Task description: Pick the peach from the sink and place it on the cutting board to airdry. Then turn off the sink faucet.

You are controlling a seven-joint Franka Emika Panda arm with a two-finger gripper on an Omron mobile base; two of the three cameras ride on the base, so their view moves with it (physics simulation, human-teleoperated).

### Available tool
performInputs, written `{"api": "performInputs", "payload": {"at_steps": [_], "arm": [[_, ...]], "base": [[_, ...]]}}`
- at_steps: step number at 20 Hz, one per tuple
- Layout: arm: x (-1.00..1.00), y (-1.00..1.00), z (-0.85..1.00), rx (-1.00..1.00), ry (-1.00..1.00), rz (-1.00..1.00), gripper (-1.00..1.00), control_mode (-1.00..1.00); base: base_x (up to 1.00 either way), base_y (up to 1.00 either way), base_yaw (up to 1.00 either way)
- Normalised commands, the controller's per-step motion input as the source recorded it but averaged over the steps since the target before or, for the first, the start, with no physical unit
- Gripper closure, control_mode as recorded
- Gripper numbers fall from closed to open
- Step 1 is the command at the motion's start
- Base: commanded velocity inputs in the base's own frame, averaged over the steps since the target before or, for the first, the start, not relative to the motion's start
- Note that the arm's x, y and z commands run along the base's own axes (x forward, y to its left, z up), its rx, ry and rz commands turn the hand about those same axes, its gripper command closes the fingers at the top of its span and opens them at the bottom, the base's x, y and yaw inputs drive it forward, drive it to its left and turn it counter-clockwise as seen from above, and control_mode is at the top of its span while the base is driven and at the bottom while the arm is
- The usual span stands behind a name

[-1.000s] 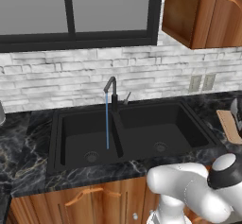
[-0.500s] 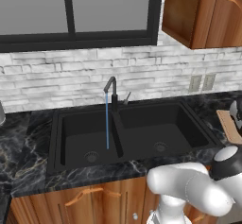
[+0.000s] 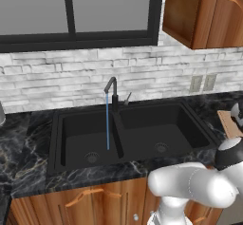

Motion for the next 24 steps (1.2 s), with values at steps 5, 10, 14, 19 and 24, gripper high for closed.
{"api": "performInputs", "payload": {"at_steps": [5, 10, 14, 19, 24], "arm": [[0.12, -0.13, -0.18, 0.00, 0.02, 0.04, 1.00, -1.00], [0.17, -0.05, -0.17, 0.00, 0.04, 0.03, 1.00, -1.00], [0.16, -0.04, -0.19, 0.00, 0.05, 0.03, 1.00, -1.00], [0.07, -0.07, -0.21, 0.00, 0.03, 0.03, 1.00, -1.00], [0.10, -0.07, -0.21, 0.00, 0.02, 0.03, 1.00, -1.00]], "base": [[0.00, 0.00, 0.00], [0.00, 0.00, 0.00], [0.00, 0.00, 0.00], [0.00, 0.00, 0.00], [0.00, 0.00, 0.00]]}}
